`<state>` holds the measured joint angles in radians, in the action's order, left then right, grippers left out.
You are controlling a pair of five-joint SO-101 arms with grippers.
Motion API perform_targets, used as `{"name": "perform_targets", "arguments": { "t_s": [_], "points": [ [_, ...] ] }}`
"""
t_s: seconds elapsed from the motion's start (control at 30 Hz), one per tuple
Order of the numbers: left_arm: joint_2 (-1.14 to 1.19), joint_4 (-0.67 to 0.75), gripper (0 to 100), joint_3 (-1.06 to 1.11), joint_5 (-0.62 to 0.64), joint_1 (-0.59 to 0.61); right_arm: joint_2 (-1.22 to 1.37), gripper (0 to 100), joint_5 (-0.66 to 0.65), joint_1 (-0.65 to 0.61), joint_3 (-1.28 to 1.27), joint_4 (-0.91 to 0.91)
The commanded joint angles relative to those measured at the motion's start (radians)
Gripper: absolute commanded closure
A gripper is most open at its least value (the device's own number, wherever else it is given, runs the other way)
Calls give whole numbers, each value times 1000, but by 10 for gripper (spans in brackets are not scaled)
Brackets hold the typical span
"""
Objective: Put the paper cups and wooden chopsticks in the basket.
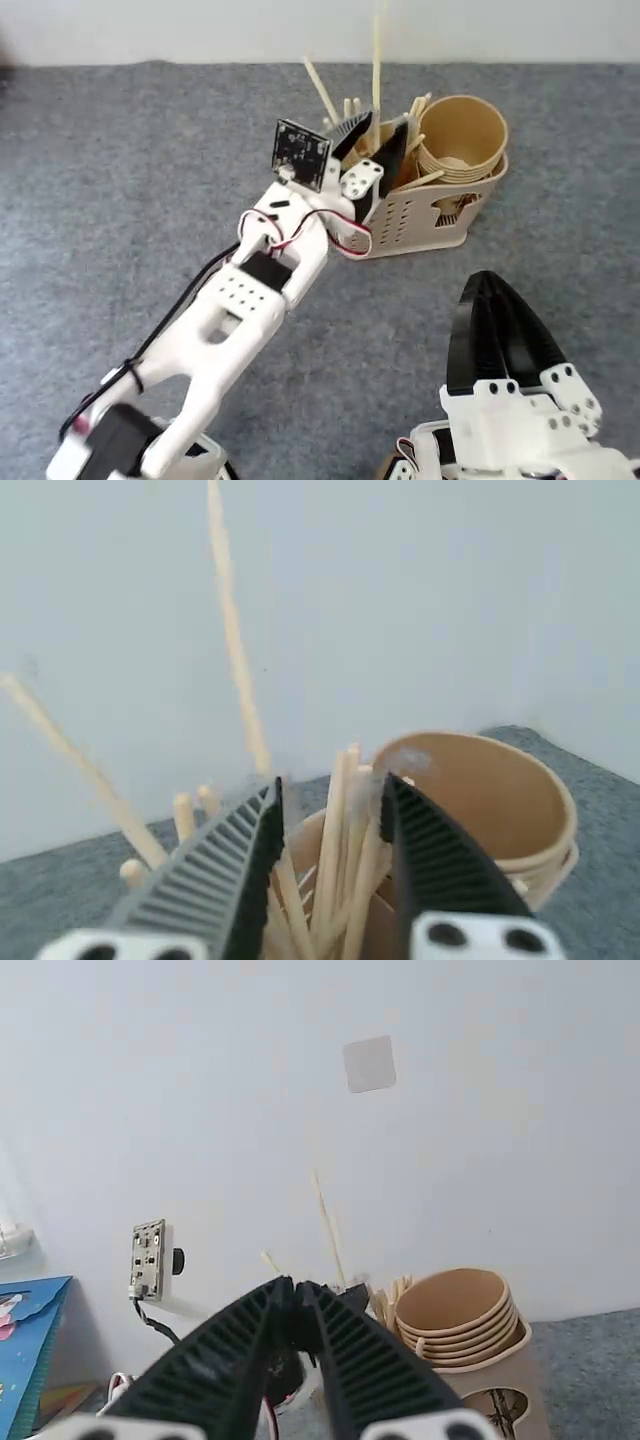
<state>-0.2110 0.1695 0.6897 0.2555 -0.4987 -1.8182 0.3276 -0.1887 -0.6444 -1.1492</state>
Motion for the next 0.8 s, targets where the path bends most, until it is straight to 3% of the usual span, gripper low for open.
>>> {"name": "perform_targets", "arguments": {
  "t_s": [0.0,0.1,0.43,0.77],
  "points": [
    [-138,-144,823,31,28,-2,2,990,14,4,-3,-2],
    [-247,-210,822,24,72,6,2,990,14,4,-3,-2],
    [-476,-233,826,25,74,8,4,990,14,4,-3,-2],
    [-848,-568,848,93,72,153,4,990,14,4,-133,104]
  ]
}}
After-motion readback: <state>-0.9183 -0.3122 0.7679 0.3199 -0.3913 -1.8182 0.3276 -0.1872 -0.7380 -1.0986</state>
